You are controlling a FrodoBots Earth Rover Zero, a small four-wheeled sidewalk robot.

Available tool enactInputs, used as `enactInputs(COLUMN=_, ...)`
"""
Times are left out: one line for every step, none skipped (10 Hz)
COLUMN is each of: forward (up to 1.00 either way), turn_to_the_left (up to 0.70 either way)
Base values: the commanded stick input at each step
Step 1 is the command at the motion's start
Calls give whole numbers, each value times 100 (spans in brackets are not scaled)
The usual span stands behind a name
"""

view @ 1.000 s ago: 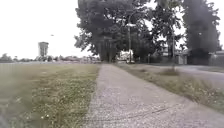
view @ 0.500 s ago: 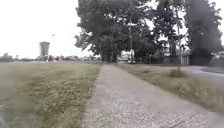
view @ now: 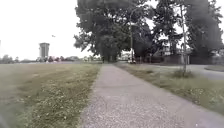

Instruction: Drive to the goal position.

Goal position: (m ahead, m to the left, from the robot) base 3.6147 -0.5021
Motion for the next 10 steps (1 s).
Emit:
enactInputs(forward=70, turn_to_the_left=0)
enactInputs(forward=70, turn_to_the_left=0)
enactInputs(forward=70, turn_to_the_left=0)
enactInputs(forward=70, turn_to_the_left=0)
enactInputs(forward=70, turn_to_the_left=0)
enactInputs(forward=70, turn_to_the_left=0)
enactInputs(forward=70, turn_to_the_left=0)
enactInputs(forward=70, turn_to_the_left=1)
enactInputs(forward=70, turn_to_the_left=8)
enactInputs(forward=70, turn_to_the_left=35)
